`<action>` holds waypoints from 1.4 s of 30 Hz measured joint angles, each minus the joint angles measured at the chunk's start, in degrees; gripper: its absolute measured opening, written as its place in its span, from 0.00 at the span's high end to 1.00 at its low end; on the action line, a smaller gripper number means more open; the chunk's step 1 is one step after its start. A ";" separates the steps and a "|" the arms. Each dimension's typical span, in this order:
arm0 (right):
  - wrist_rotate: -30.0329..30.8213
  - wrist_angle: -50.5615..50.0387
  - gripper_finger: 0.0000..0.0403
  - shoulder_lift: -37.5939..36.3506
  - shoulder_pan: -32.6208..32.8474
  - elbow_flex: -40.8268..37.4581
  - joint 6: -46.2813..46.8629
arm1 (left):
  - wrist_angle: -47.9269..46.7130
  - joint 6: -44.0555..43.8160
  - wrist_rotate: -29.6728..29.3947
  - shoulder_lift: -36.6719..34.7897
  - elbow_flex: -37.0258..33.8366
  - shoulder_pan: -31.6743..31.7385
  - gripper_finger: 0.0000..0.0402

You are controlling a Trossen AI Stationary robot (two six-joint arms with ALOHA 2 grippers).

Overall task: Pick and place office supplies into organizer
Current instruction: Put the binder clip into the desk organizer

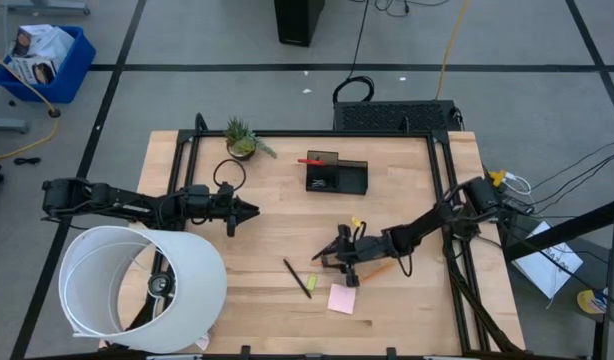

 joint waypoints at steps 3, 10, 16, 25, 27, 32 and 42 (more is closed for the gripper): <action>3.48 0.90 0.66 -0.05 -1.29 0.00 -0.10 | 0.00 -0.07 0.00 0.01 0.00 -0.01 0.77; 5.53 7.09 0.61 -0.05 -6.25 0.00 -0.42 | 0.02 -0.33 -0.02 0.01 0.00 0.00 0.77; 9.62 11.86 0.63 -0.09 -11.13 0.02 -3.19 | 0.02 -0.39 -0.02 0.01 0.00 -0.01 0.77; 16.62 13.93 0.62 -0.09 -20.82 0.02 -1.80 | 0.05 -1.05 -0.02 0.02 0.00 0.00 0.77; 16.64 13.68 0.60 -0.09 -23.01 0.02 0.89 | 0.04 -1.13 -0.02 0.02 0.00 -0.02 0.77; 11.94 10.93 0.62 -0.11 -27.28 0.02 4.73 | 0.04 -1.14 -0.02 0.00 0.00 0.00 0.77; 7.40 10.87 0.57 -0.11 -28.88 0.02 5.90 | 0.07 -1.05 -0.02 0.01 0.00 0.00 0.77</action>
